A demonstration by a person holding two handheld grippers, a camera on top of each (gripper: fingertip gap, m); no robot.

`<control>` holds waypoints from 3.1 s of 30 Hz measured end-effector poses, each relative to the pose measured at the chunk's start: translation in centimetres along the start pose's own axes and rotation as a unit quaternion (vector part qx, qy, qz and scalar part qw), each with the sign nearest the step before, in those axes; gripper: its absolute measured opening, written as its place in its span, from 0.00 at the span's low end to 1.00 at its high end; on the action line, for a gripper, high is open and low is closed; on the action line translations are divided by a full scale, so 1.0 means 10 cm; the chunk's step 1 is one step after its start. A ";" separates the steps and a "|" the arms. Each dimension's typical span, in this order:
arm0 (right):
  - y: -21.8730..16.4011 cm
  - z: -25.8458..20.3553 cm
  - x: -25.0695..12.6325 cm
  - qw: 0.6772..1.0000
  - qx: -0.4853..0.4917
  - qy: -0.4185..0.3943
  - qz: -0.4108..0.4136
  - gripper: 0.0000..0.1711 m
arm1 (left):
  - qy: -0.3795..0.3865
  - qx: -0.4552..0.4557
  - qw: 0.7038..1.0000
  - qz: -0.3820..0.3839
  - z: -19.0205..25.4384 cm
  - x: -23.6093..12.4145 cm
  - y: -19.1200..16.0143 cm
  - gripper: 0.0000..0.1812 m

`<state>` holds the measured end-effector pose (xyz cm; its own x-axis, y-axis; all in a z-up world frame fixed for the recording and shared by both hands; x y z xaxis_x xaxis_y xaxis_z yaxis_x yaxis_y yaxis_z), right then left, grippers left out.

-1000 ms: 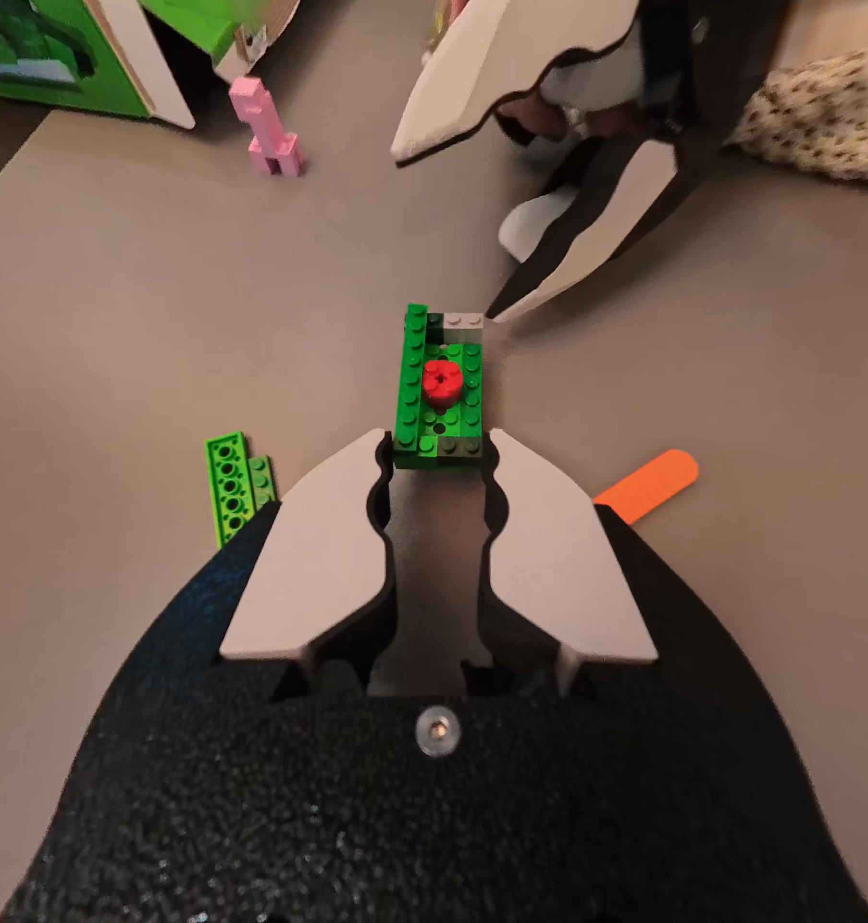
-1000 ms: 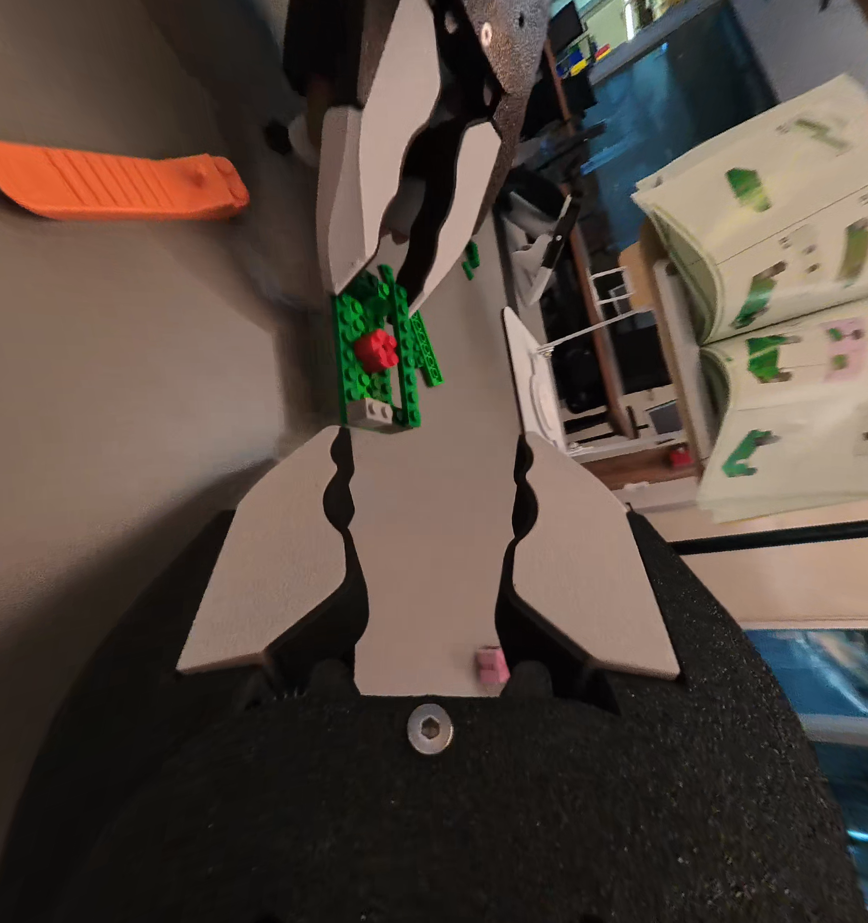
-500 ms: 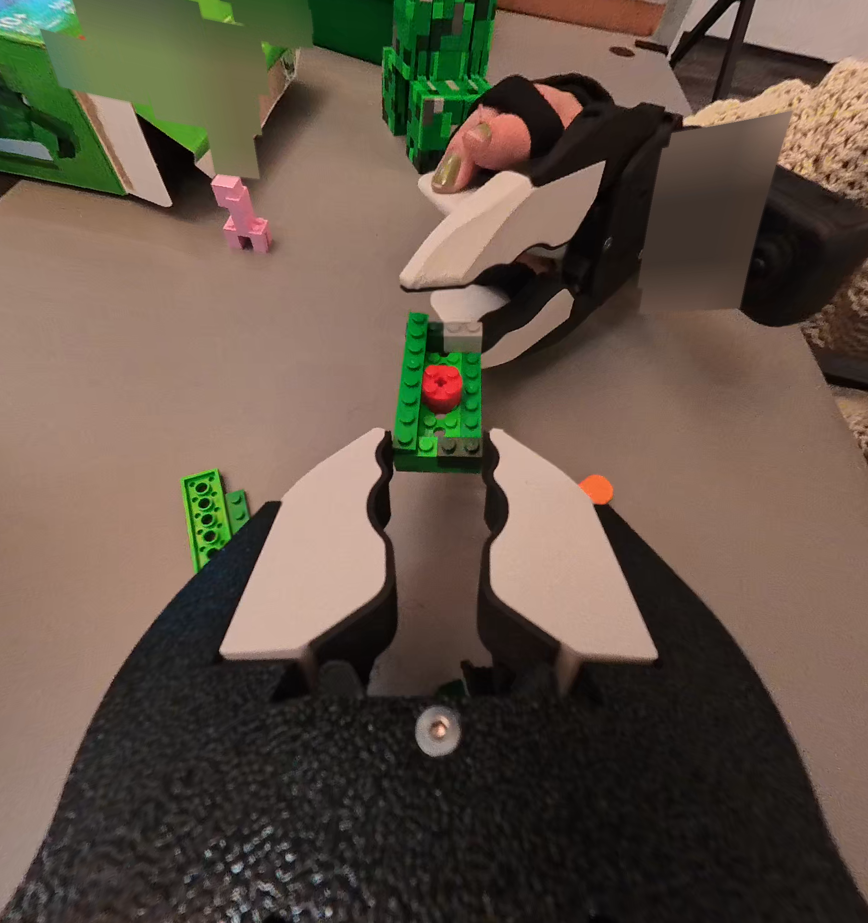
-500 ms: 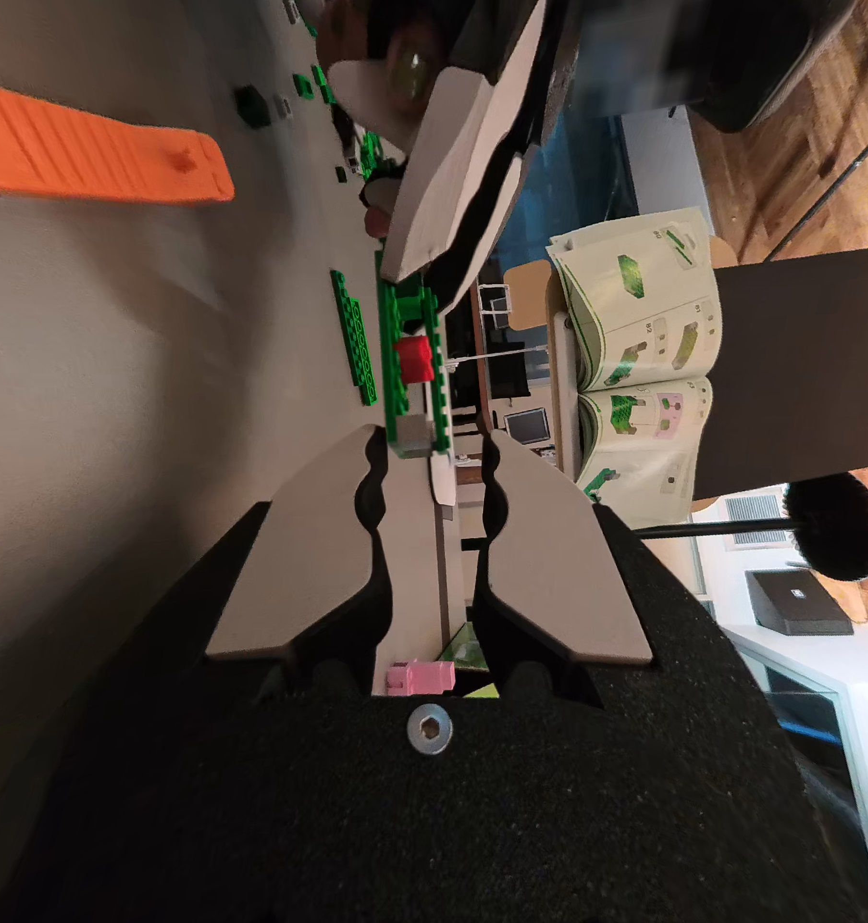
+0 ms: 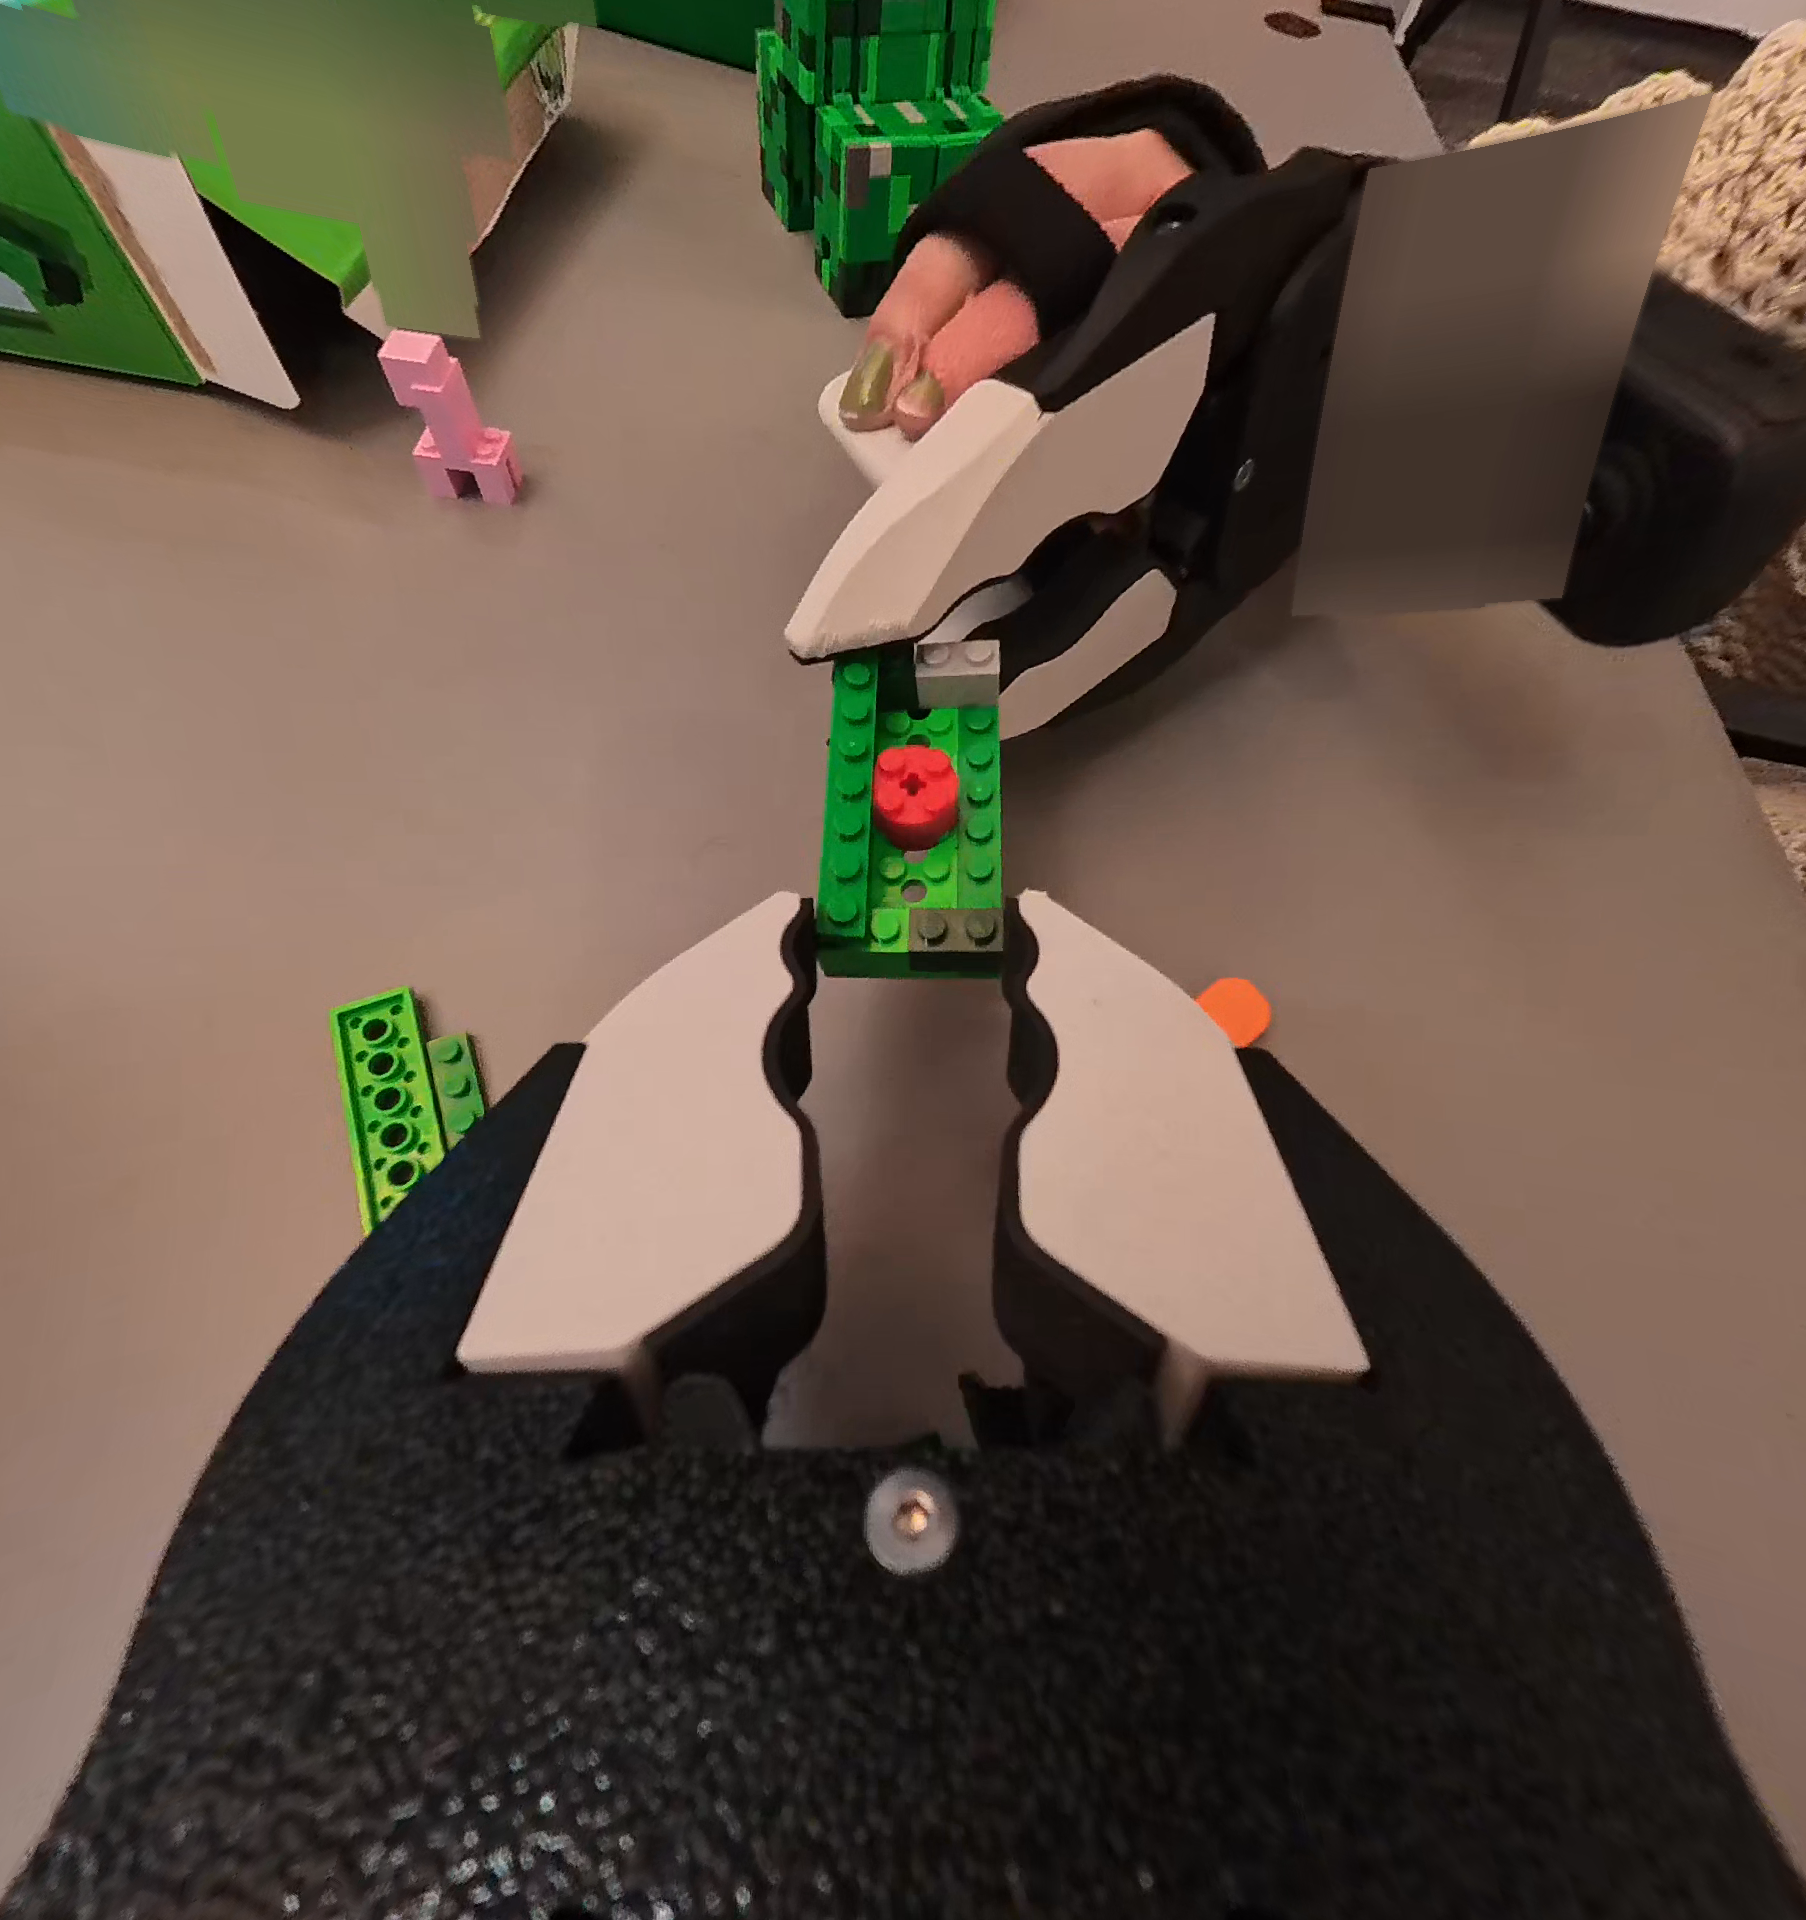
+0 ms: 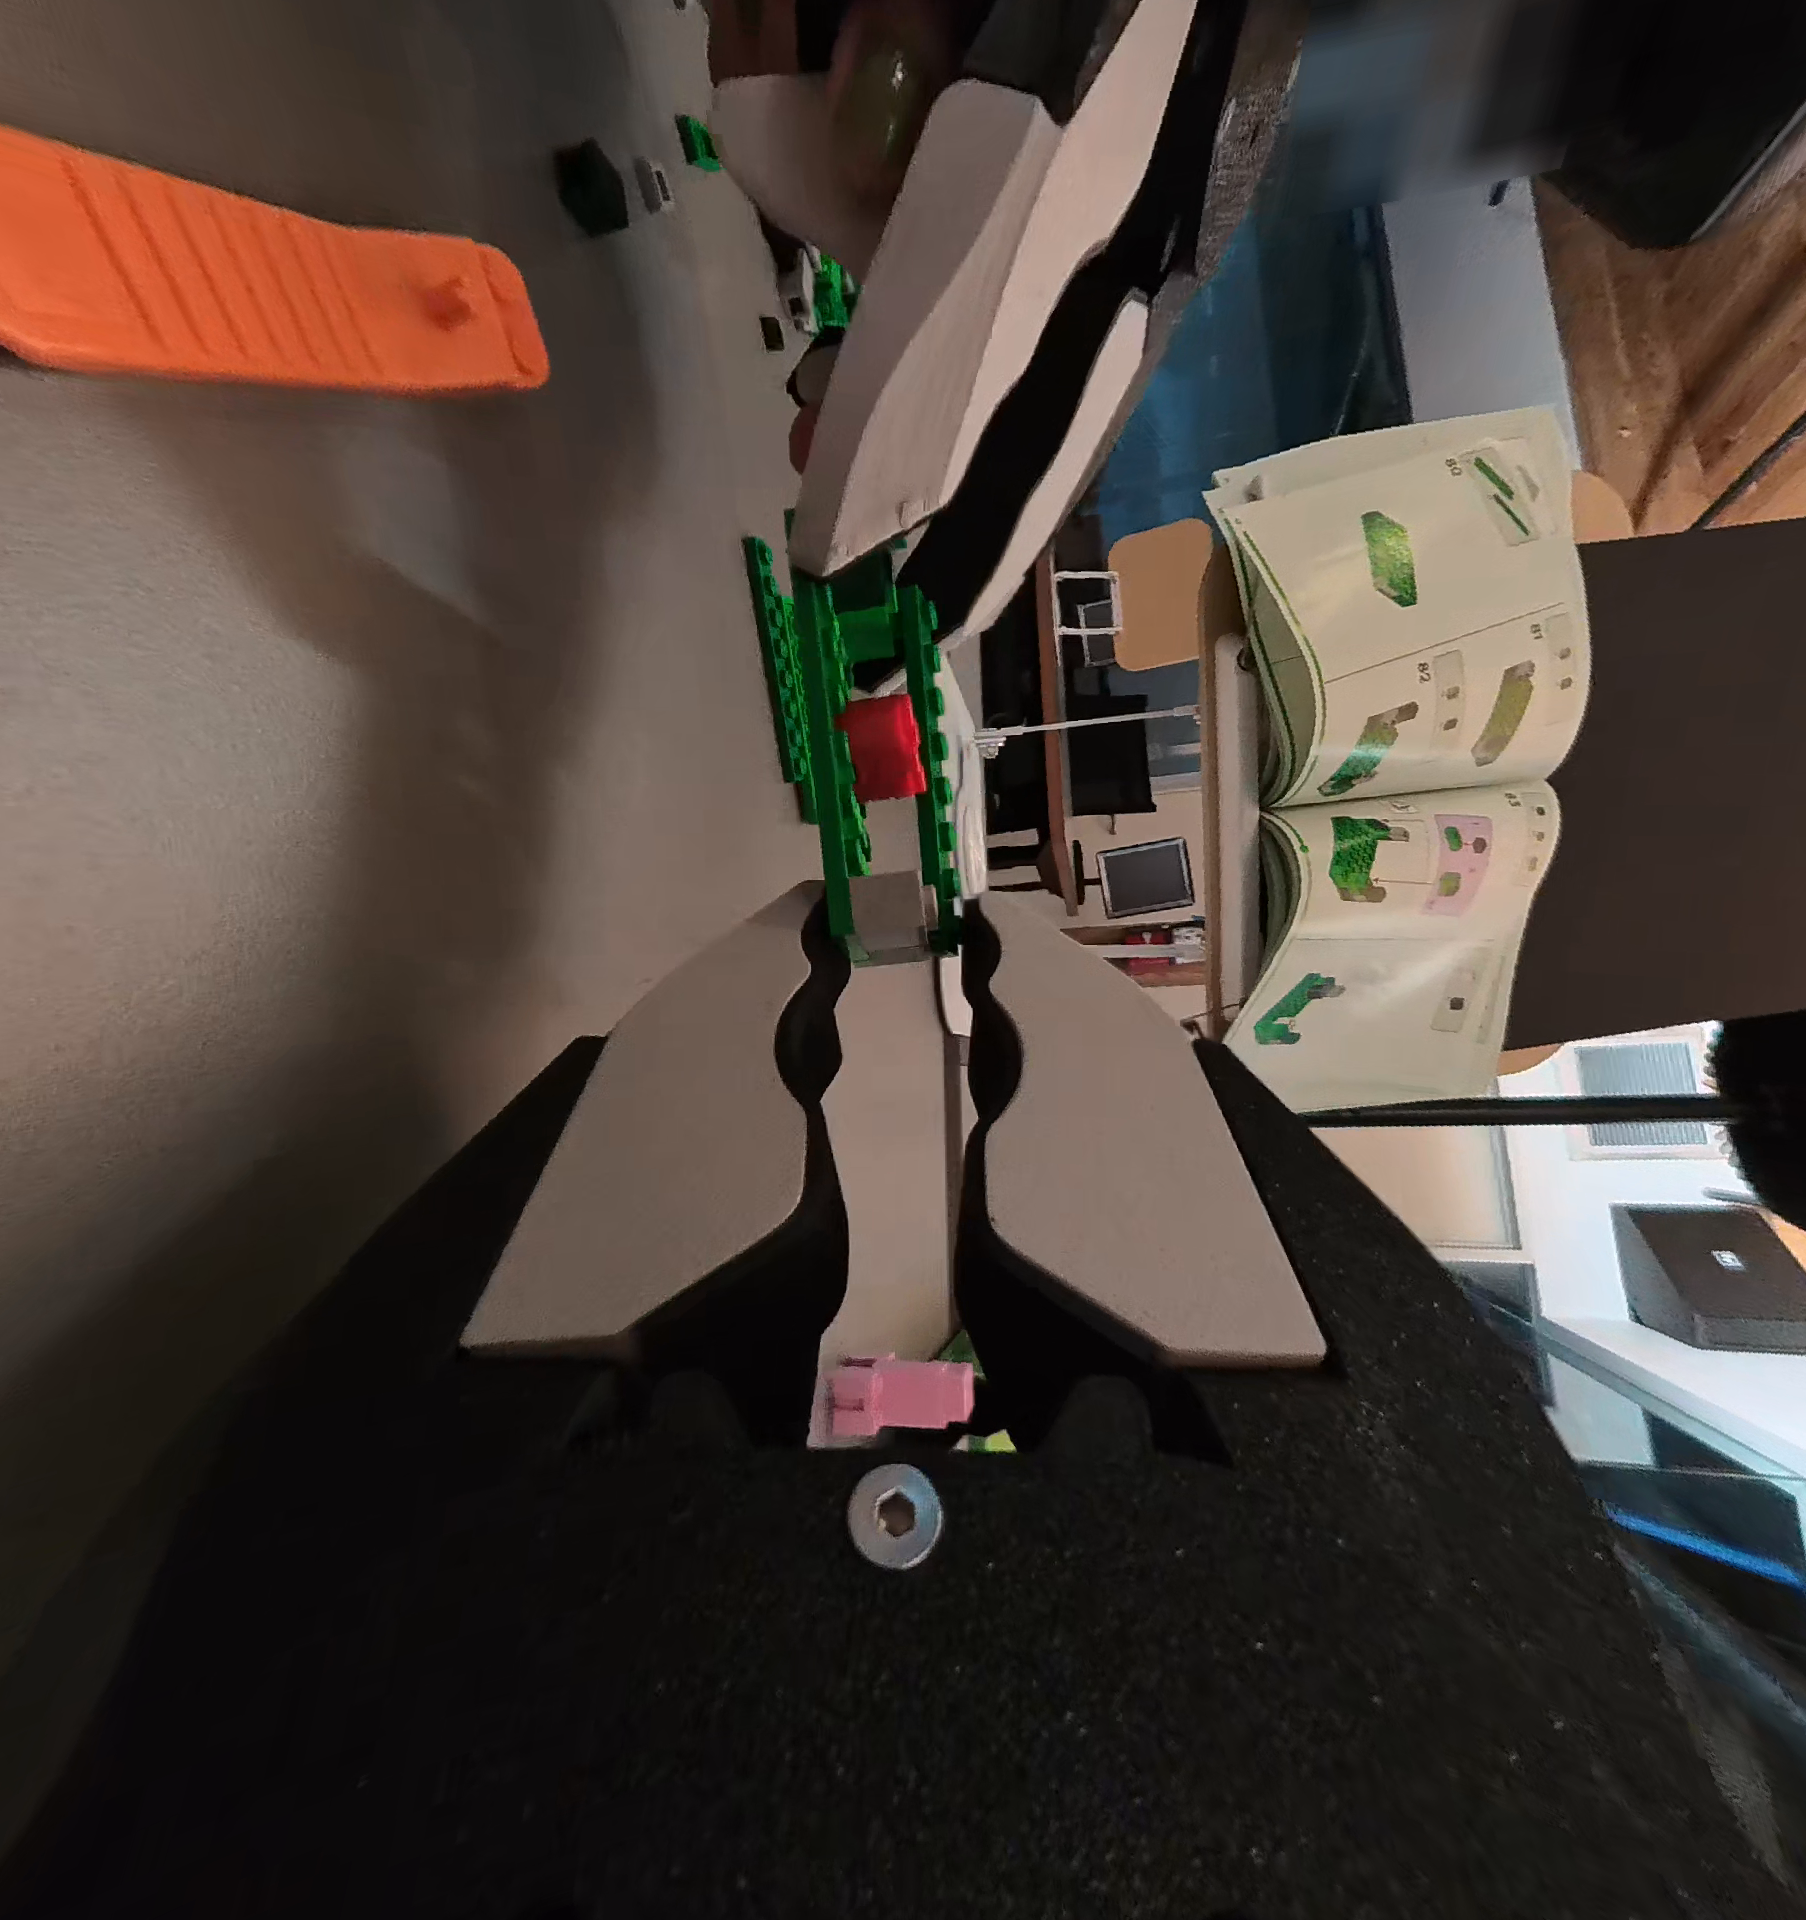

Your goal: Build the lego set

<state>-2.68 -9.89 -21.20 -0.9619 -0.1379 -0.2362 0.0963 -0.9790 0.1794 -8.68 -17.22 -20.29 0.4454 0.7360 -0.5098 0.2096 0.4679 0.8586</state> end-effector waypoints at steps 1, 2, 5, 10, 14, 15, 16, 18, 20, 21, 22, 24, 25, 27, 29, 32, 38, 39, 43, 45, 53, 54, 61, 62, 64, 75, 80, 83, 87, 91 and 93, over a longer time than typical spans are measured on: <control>-0.01 0.00 0.00 1.000 0.005 0.002 0.000 0.12 | 0.001 -0.002 1.000 0.003 0.00 0.00 0.01 0.18; -0.02 0.00 0.00 1.000 0.012 0.004 0.000 0.12 | 0.003 -0.004 1.000 0.007 0.00 0.00 0.02 0.19; -0.06 0.01 0.00 0.999 0.040 0.010 0.001 0.12 | 0.027 0.019 0.999 0.017 -0.03 -0.02 0.04 0.25; -0.13 0.03 -0.01 0.992 0.115 0.042 0.019 0.12 | 0.145 0.170 0.973 0.065 -0.14 -0.11 0.10 0.38; -0.14 0.04 -0.02 0.982 0.168 0.069 0.047 0.12 | 0.235 0.372 0.897 0.045 -0.07 -0.05 0.04 0.40; -0.14 0.03 -0.02 0.981 0.173 0.074 0.052 0.12 | 0.247 0.401 0.881 0.050 -0.03 -0.03 0.04 0.38; -0.13 0.02 -0.03 0.979 0.176 0.079 0.056 0.12 | 0.255 0.423 0.868 0.052 -0.01 -0.01 0.05 0.37; -0.12 0.00 -0.03 0.978 0.176 0.089 0.063 0.12 | 0.261 0.444 0.856 0.049 0.03 0.02 0.05 0.35; -0.10 -0.01 -0.03 0.978 0.175 0.095 0.067 0.12 | 0.260 0.448 0.854 0.051 0.04 0.03 0.04 0.31; -0.09 -0.02 -0.03 0.977 0.175 0.097 0.069 0.12 | 0.260 0.452 0.852 0.053 0.05 0.03 0.04 0.28; -0.09 -0.02 -0.03 0.977 0.175 0.100 0.071 0.12 | 0.260 0.456 0.849 0.054 0.06 0.03 0.04 0.25; -0.08 -0.03 -0.03 0.976 0.176 0.102 0.074 0.12 | 0.261 0.462 0.846 0.057 0.07 0.03 0.05 0.21; -0.08 -0.03 -0.03 0.976 0.177 0.103 0.075 0.12 | 0.259 0.465 0.845 0.057 0.08 0.03 0.04 0.19; -0.08 -0.02 -0.03 0.976 0.178 0.102 0.077 0.12 | 0.260 0.467 0.843 0.054 0.08 0.05 0.04 0.17; -0.08 -0.01 -0.03 0.975 0.182 0.101 0.081 0.12 | 0.262 0.468 0.843 0.050 0.08 0.07 0.03 0.14; -0.08 0.00 -0.04 0.975 0.179 0.100 0.082 0.12 | 0.261 0.468 0.843 0.047 0.10 0.08 0.02 0.11; -0.08 0.00 -0.04 0.977 0.174 0.100 0.078 0.12 | 0.257 0.455 0.851 0.043 0.09 0.09 0.02 0.11; -0.08 0.00 -0.04 0.977 0.173 0.101 0.077 0.12 | 0.258 0.455 0.851 0.042 0.09 0.09 0.02 0.11; -0.08 0.01 -0.04 0.975 0.178 0.109 0.072 0.12 | 0.255 0.445 0.857 0.044 0.09 0.08 0.03 0.11; -0.07 0.02 -0.04 0.974 0.180 0.114 0.073 0.12 | 0.253 0.444 0.859 0.044 0.09 0.08 0.03 0.10; -0.07 0.01 -0.03 0.972 0.184 0.125 0.073 0.12 | 0.249 0.443 0.860 0.040 0.10 0.08 0.03 0.10; -0.07 0.01 -0.03 0.972 0.184 0.124 0.072 0.12 | 0.250 0.441 0.861 0.042 0.10 0.08 0.03 0.10; -0.11 0.11 -0.05 0.998 0.043 -0.031 0.032 0.12 | 0.226 0.301 0.924 0.062 0.04 0.04 0.02 0.30; -0.11 0.13 -0.06 0.998 0.014 -0.054 0.024 0.12 | 0.213 0.278 0.934 0.077 0.06 0.02 0.04 0.30; -0.08 0.14 -0.07 0.997 -0.013 -0.076 0.021 0.12 | 0.191 0.234 0.948 0.101 0.09 -0.01 0.10 0.29; 0.05 0.17 -0.12 0.992 -0.034 -0.109 0.046 0.13 | 0.184 0.178 0.961 0.101 0.17 -0.01 0.11 0.21; -0.07 0.02 -0.03 0.997 0.063 -0.001 0.054 0.23 | 0.271 0.159 0.946 0.079 0.08 -0.38 -0.12 0.21; -0.12 -0.04 0.04 0.968 0.195 0.129 0.090 0.20 | 0.317 0.148 0.934 0.072 -0.09 -0.75 -0.28 0.21; -0.19 0.04 0.39 0.914 0.289 0.271 0.082 0.21 | 0.332 0.113 0.932 0.087 -0.32 -1.09 -0.37 0.21; -0.28 0.04 0.82 0.881 0.274 0.384 0.046 0.19 | 0.326 0.099 0.936 0.092 -0.40 -1.21 -0.47 0.21; -0.31 0.06 0.99 0.870 0.265 0.413 0.048 0.16 | 0.314 0.106 0.939 0.091 -0.39 -1.23 -0.49 0.21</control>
<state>-12.64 -8.15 -23.56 -0.4217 -0.4905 -0.7626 -0.1756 -0.7810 0.5994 -18.57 -26.68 -18.39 -0.0960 0.9690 -0.2275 0.3774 0.2469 0.8925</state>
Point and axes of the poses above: each gripper's, where its closed fingertips meet, x out along the fingers, y out of its top, z = x × y across the jaws, the point moved 4 cm from there along -x, back along the fingers, and after that the axes turned 4 degrees about y, right-handed, at the moved point
